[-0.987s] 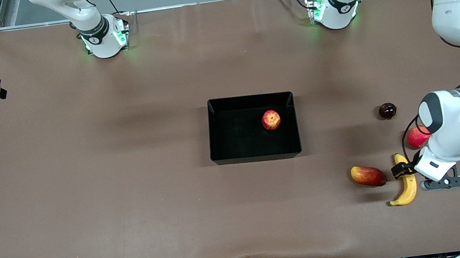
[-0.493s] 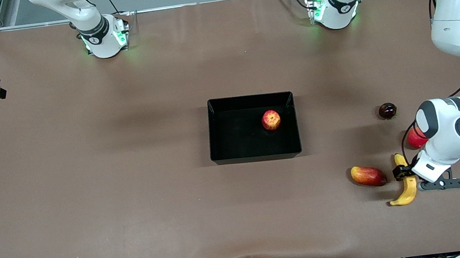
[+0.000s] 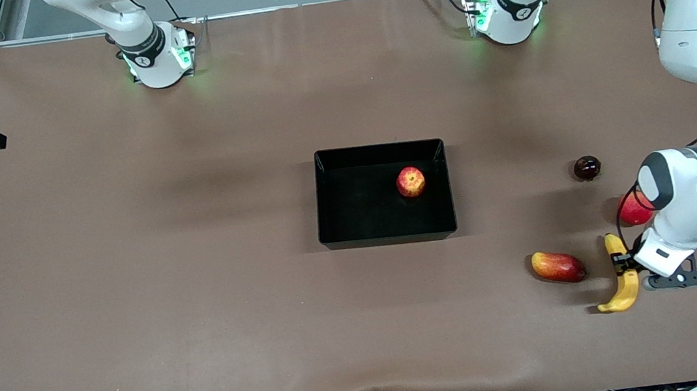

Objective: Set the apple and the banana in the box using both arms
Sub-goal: 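Lift the banana with the left gripper and carry it over the box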

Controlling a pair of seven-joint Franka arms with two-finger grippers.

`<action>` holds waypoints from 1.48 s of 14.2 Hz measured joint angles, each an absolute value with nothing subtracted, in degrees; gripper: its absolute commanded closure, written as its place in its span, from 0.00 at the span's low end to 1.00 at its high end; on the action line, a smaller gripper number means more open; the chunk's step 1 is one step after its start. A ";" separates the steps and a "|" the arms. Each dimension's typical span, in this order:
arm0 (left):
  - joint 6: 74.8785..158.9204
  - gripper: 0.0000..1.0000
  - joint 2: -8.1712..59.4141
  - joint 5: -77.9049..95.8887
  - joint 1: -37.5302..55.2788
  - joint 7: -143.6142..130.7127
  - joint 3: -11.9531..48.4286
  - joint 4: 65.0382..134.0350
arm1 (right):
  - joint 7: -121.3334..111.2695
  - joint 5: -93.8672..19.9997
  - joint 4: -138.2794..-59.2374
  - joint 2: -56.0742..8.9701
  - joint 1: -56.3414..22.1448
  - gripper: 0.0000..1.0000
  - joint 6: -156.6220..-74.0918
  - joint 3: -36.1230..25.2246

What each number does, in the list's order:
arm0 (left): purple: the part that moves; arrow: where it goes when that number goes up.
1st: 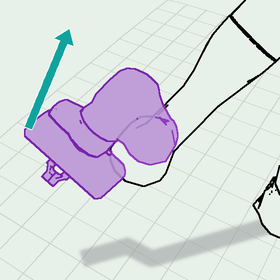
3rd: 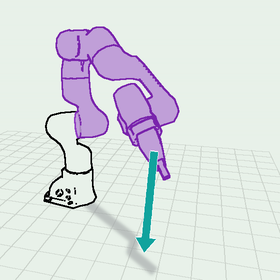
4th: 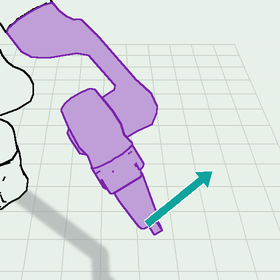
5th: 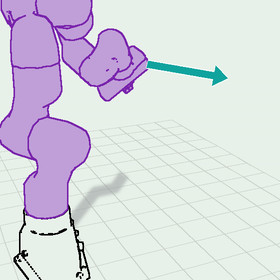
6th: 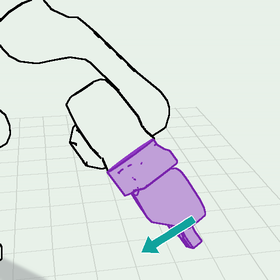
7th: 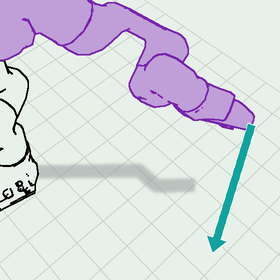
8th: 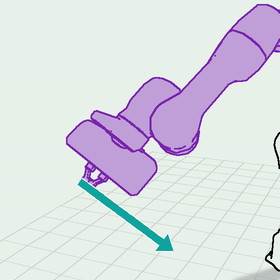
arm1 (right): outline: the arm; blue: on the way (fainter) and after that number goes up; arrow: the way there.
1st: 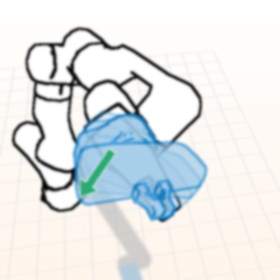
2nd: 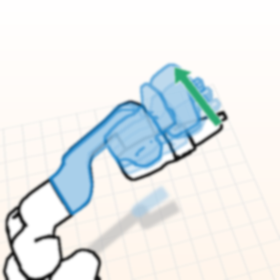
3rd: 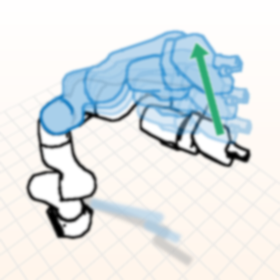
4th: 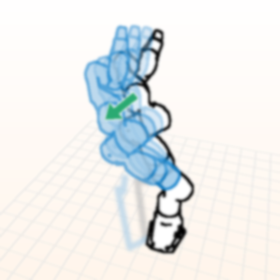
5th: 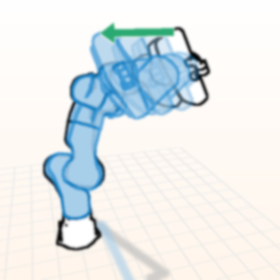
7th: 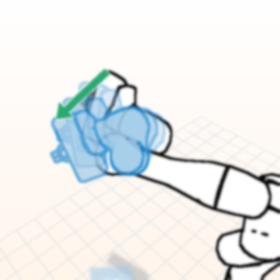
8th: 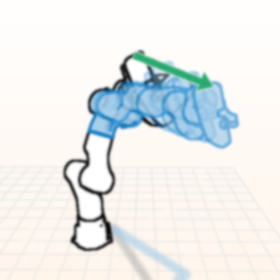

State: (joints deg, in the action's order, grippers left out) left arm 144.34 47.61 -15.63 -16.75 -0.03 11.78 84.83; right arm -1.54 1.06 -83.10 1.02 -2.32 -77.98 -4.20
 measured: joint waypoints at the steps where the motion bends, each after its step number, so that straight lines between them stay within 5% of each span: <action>1: 142.90 1.00 46.74 -15.65 -16.75 -0.02 11.99 84.42 | -1.55 1.06 -83.11 1.02 -2.32 0.00 -77.99 -4.20; 11: 116.03 1.00 30.02 -15.65 -15.79 -17.30 28.80 84.50 | -1.64 1.05 -83.14 1.02 -2.32 0.00 -78.12 -4.19; 14: 114.44 1.00 29.96 -15.76 -12.87 -29.01 34.42 86.06 | -1.67 1.04 -83.13 1.02 -2.34 0.00 -78.22 -4.15; 21: 115.05 1.00 30.07 -19.05 5.19 -57.57 35.13 90.31 | -1.68 1.04 -83.12 1.02 -2.32 0.00 -78.33 -4.23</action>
